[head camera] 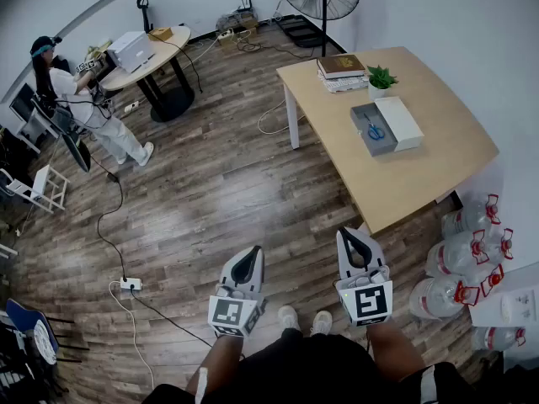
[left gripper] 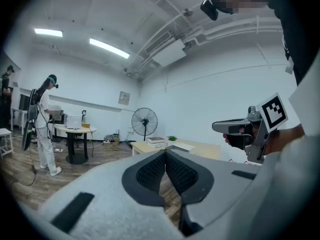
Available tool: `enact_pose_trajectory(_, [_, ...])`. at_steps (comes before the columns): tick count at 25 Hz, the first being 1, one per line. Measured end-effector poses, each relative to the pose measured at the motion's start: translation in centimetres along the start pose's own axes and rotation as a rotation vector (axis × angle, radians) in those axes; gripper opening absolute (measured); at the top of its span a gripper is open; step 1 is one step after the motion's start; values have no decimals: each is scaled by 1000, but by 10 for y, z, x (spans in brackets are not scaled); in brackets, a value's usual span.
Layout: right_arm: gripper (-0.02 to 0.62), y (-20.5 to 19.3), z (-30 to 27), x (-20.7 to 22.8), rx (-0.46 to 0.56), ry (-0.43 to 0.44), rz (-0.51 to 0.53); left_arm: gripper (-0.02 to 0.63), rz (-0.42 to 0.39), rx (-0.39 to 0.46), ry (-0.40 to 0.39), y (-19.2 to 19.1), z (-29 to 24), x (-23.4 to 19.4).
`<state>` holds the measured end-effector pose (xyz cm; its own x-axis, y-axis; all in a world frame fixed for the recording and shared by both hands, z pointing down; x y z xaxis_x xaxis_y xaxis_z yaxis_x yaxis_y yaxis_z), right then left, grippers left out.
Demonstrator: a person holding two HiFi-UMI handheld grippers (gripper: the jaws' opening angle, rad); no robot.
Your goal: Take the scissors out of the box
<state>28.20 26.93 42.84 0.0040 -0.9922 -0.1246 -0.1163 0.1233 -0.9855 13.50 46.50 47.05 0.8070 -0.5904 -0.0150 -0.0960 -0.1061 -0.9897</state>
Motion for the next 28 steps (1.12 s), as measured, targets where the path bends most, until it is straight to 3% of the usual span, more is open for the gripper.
enact_pose_trajectory(8, [-8,5,-4,-5,-15,43,68,5,-30,40,5,10,2,-5])
enact_pose_trajectory(13, [-6,7,-16,-7,35,7,2,5,-43,43,-2,12,-1,-21])
enact_pose_trajectory(28, [-6,-1,-74,6,18,-53,-36,3,-35,54,-58,13,-50,-69])
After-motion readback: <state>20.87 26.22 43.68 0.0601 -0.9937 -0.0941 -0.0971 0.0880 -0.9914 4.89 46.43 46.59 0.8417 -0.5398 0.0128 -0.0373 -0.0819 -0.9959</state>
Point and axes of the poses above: the fingertips, and each gripper's own axes: z backward along the fingers, x to its right, y out of its top, the point moved 8 cm from there along z, backward along the fingers, and after that the axes turned 15 degrees about y, right-handed, at the moved point
